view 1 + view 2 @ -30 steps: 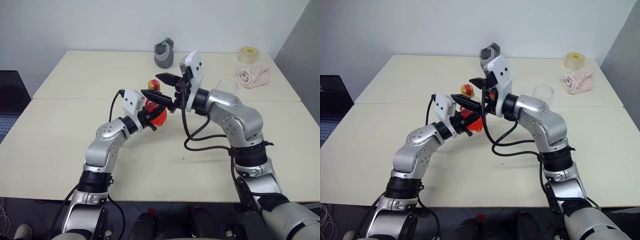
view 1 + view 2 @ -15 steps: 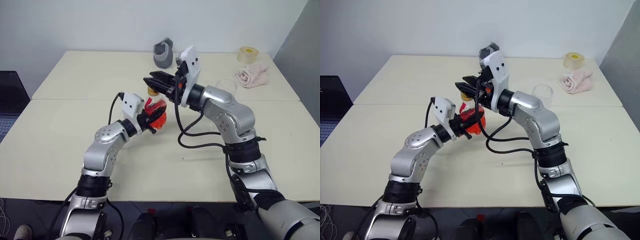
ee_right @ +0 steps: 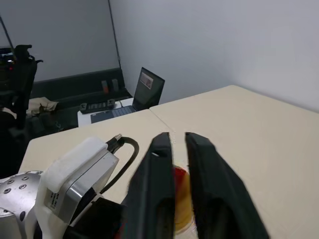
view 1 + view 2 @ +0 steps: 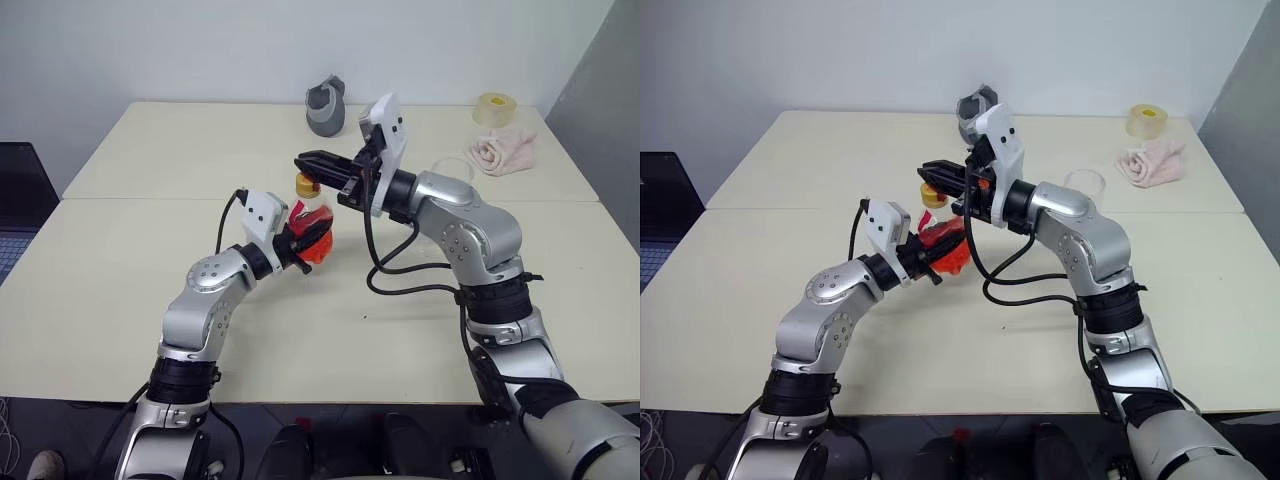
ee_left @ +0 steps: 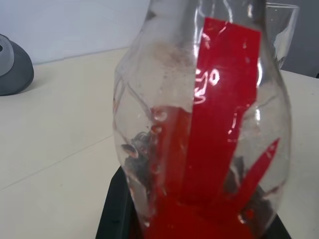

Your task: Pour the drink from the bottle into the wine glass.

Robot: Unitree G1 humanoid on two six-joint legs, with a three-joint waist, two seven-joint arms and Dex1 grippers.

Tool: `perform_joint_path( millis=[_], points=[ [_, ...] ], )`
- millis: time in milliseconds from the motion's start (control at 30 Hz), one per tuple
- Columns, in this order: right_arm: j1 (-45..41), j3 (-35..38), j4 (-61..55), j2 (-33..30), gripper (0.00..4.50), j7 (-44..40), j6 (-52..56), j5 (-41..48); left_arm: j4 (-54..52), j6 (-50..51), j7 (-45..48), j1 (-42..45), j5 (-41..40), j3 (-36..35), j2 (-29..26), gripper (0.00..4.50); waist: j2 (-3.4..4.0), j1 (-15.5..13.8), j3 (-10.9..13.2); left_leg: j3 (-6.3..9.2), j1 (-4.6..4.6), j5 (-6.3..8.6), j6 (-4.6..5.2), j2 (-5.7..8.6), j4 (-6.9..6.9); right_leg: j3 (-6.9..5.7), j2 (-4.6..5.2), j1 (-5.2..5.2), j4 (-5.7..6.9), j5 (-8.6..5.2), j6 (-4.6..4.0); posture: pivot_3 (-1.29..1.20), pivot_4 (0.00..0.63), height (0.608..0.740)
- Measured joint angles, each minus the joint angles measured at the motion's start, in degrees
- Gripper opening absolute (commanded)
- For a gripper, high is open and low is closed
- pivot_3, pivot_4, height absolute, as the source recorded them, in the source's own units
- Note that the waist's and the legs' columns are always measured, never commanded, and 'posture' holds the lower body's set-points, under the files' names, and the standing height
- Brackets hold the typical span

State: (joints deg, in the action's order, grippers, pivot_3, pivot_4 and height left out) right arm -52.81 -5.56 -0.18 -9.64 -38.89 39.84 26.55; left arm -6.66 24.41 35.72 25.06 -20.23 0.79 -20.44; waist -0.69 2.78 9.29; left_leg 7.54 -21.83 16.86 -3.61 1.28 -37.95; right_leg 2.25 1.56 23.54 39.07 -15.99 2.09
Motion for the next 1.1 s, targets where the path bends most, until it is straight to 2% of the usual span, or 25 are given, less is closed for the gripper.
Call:
perform_joint_path(
  millis=[167,733,833,1000,1100],
  points=[
    [-0.2,0.0,0.0,-1.4,3.42,-0.9,0.7,0.0,-0.2,0.1,0.0,0.0,0.0,-0.1,-0.6,0.9,0.0,0.0,0.0,0.0,0.0,0.0,0.0,0.0,0.0,0.0,0.0,0.0,0.0,0.0,0.0,0.0,0.15,0.74],
    [-0.1,-1.6,1.2,-1.3,3.42,-1.7,-0.8,-1.3,-0.2,0.1,-0.1,0.0,0.0,-0.1,-0.5,0.9,0.0,0.0,0.0,0.0,0.0,0.0,0.0,0.0,0.0,0.0,0.0,0.0,0.0,0.0,0.0,0.0,0.15,0.74],
    [0.0,-2.2,1.7,-1.3,2.86,-2.1,-1.4,-1.6,-0.2,0.1,-0.1,0.0,0.0,-0.1,-0.3,0.9,0.0,0.0,0.0,0.0,0.0,0.0,0.0,0.0,0.0,0.0,0.0,0.0,0.0,0.0,0.0,0.0,0.15,0.74],
    [0.0,-2.6,1.8,-1.2,1.21,-2.9,-2.1,-2.3,-0.2,0.1,-0.2,0.0,0.0,-0.1,0.0,0.9,0.0,0.0,0.0,0.01,0.0,0.0,0.0,0.0,0.0,-0.01,0.0,0.0,0.0,0.0,0.0,0.0,0.15,0.74],
    [0.0,-2.6,1.8,-1.2,1.2,-3.3,-2.2,-2.4,-0.2,0.1,-0.2,0.0,0.0,-0.1,0.0,0.9,0.0,0.0,0.0,0.01,0.0,0.0,0.0,0.0,0.0,0.0,0.0,0.0,0.0,0.0,0.0,0.0,0.15,0.74]
  ],
)
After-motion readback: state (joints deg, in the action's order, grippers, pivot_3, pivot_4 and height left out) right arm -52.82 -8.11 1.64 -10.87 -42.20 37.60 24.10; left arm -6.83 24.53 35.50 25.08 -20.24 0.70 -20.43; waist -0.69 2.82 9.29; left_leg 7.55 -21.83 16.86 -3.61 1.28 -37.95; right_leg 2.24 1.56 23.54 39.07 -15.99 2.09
